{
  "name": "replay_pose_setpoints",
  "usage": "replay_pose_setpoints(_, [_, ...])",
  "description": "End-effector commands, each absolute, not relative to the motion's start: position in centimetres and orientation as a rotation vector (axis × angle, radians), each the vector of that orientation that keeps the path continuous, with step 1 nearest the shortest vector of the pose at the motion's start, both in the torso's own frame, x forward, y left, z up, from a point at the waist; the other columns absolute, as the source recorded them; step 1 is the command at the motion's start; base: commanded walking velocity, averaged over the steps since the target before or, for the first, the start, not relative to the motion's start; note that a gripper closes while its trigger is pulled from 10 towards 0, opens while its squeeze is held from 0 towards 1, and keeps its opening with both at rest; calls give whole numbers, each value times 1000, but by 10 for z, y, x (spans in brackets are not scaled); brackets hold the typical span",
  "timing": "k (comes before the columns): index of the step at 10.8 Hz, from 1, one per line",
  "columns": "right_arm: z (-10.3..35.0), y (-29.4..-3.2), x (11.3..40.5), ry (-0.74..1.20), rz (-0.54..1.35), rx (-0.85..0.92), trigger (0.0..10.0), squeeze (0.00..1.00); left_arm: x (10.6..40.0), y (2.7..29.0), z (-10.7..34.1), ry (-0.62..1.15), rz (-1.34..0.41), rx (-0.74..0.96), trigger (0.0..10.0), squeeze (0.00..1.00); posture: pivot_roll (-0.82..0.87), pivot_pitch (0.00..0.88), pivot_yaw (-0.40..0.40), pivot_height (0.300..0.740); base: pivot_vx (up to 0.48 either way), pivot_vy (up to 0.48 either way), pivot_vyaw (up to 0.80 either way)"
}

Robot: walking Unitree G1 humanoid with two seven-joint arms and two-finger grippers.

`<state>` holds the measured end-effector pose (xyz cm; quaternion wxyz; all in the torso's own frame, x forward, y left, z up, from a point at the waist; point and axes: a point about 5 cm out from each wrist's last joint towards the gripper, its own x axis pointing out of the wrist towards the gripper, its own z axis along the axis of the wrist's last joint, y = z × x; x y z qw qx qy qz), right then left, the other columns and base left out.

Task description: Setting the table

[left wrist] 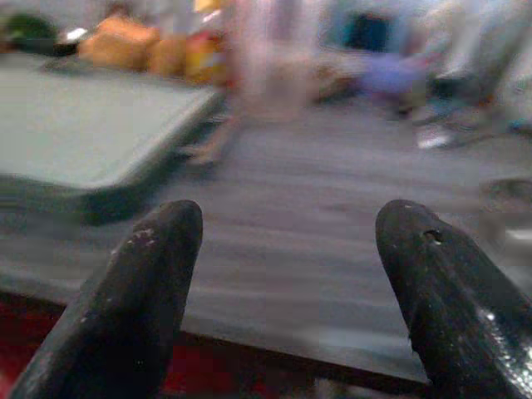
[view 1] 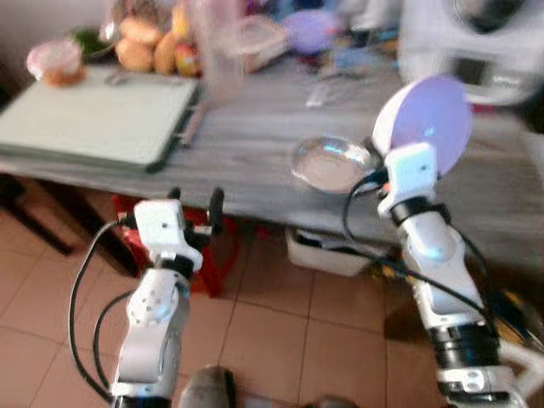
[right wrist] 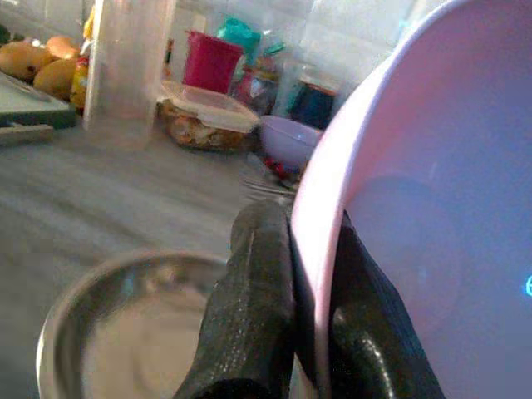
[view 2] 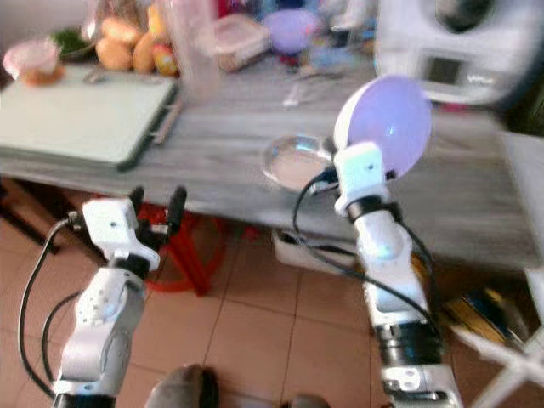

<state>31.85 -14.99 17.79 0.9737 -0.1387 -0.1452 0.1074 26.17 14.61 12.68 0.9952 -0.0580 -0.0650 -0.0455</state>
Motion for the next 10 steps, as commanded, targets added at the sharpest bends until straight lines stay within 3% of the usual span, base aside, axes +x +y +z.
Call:
replay_pose_setpoints(1, [182,-156,316,-316,200,-289,10000,0,261,144,130,-141,-95,-119,10000,0,-16,163,-17,740,480,0,0])
replay_pose_setpoints(3, [187,-151,316,-340,233,-294,10000,0,260,150,133,-143,-50,-125,10000,0,-18,180,-23,740,420,0,0])
replay_pose_setpoints(5, [190,-146,317,-352,277,-306,10000,0,256,153,132,-148,-21,-106,10000,0,-16,182,-24,740,0,0,0])
replay_pose_setpoints(10, [188,-99,305,-305,725,-305,10000,0,237,171,142,-187,25,23,10000,0,-1,188,-28,740,0,0,0])
